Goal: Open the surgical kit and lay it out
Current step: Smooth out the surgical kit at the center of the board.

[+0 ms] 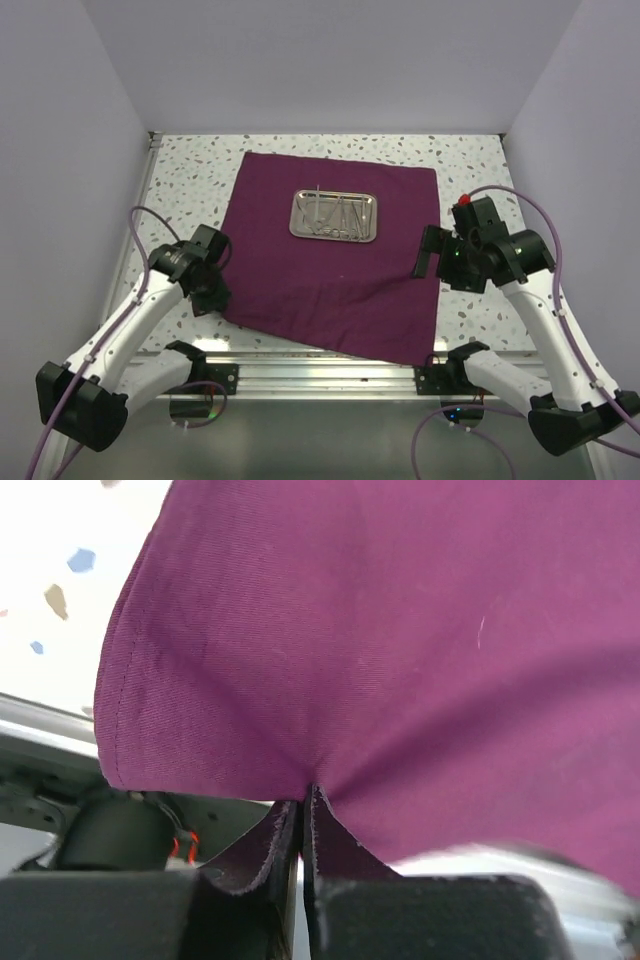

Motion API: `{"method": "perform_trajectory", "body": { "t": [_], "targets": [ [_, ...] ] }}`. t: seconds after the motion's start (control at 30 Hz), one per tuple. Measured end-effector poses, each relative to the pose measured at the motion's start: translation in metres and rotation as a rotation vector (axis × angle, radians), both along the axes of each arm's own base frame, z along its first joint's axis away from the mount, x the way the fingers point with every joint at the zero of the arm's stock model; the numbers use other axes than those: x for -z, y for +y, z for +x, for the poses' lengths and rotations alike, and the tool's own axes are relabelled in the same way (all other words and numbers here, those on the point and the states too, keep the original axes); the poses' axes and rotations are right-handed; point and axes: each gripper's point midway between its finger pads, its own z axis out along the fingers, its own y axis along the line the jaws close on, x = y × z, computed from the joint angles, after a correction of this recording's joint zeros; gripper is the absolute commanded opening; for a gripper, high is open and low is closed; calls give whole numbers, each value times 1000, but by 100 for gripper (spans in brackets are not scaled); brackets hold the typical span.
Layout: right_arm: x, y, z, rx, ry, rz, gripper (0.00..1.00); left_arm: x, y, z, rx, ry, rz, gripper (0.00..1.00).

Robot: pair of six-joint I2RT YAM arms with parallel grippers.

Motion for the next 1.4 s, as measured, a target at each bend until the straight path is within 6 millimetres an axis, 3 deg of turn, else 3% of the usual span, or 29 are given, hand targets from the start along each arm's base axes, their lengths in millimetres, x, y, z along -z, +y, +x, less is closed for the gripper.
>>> {"method": "perform_trajectory", "body": {
  "t": [0.03, 0.07, 0.1, 0.13, 0.27, 0.37, 0.5, 0.6, 0.7, 0.77, 0.9, 1.0, 1.17, 1.27, 1.4],
  "targets": [
    [-1, -1, 2, 4, -2, -8, 98, -2, -2, -3, 6, -1, -22, 9],
    [-3, -1, 3, 6, -6, -10, 99, -6, -7, -8, 14, -8, -58, 26],
    [-5, -2, 5, 9, -11, -15, 98, -11, -11, -12, 26, -23, -96, 50],
    [-7, -3, 6, 13, -21, -21, 98, -16, -15, -17, 38, -34, -135, 99],
    [-13, -8, 10, 25, -42, -45, 98, -27, -27, -38, 60, -34, -244, 100],
    [-8, -8, 13, 28, -14, -62, 98, -31, -29, -41, 66, 3, -253, 100],
    [2, -1, 30, 25, 18, -63, 98, -57, -30, -9, 95, -39, -198, 100],
    [7, 6, 55, 38, 1, -36, 98, -73, -37, 37, 148, -126, -157, 100],
    [22, 10, 88, 68, 16, -7, 98, -70, -43, 93, 194, -165, -136, 100],
    [41, 8, 114, 107, 55, 27, 98, -58, -41, 137, 189, -162, -130, 100],
    [81, -13, 169, 217, 112, 61, 98, -22, -21, 230, 162, -176, -108, 95],
    [91, -22, 214, 261, 80, 80, 98, -2, -4, 292, 165, -207, -82, 93],
    [90, -24, 288, 295, -32, 70, 98, 11, 17, 382, 182, -318, -49, 89],
    [103, -31, 327, 326, -66, 21, 98, 23, 26, 416, 186, -364, -45, 84],
    [130, -45, 345, 369, -50, -59, 98, 49, 32, 429, 186, -361, -68, 77]
  ]
}}
